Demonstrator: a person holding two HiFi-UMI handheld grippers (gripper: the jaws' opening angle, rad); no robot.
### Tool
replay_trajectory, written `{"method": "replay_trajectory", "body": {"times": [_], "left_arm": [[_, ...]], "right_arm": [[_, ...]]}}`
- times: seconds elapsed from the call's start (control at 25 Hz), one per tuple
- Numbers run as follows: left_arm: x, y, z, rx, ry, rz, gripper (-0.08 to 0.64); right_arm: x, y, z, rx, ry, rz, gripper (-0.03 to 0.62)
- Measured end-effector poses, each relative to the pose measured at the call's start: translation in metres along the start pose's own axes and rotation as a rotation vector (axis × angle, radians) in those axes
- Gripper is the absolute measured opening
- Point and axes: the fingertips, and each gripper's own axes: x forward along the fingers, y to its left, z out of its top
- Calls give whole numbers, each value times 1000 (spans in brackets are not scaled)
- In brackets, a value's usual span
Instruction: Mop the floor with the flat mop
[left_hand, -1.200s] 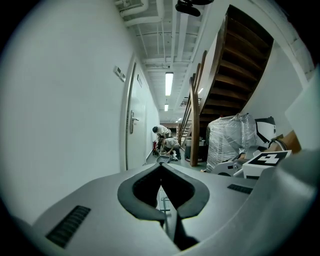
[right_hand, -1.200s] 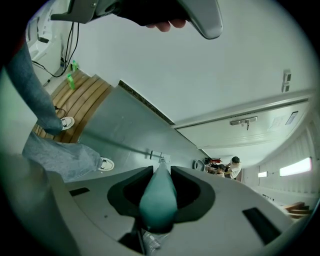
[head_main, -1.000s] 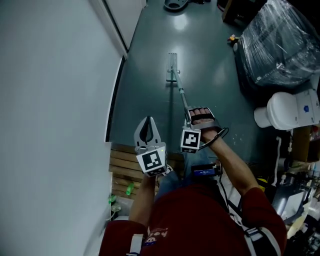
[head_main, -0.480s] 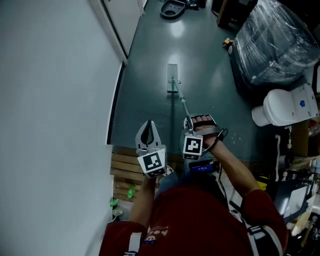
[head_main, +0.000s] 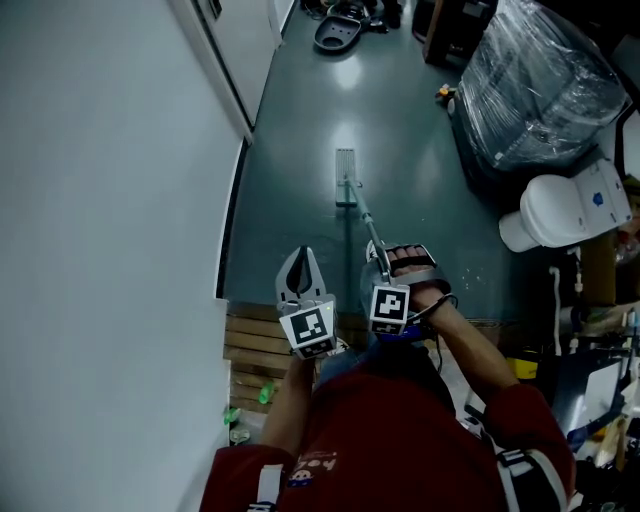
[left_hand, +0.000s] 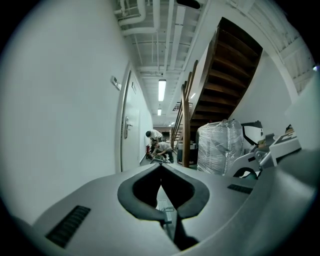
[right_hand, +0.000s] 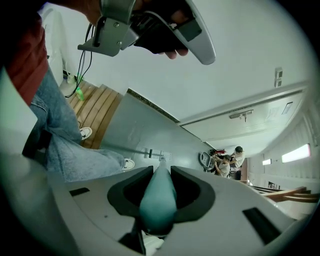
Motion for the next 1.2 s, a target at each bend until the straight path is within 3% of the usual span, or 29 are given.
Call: {"method": "replay_trajectory", "body": {"times": [0.76,1.2], "left_arm": [[-29,-17,-8,14,34,-53,15],[-24,-21,-13,11,36,-65,15]], "right_arm": [[-70,27,5,38,6,66,118],[-69,27,7,49,11,69,118]]}}
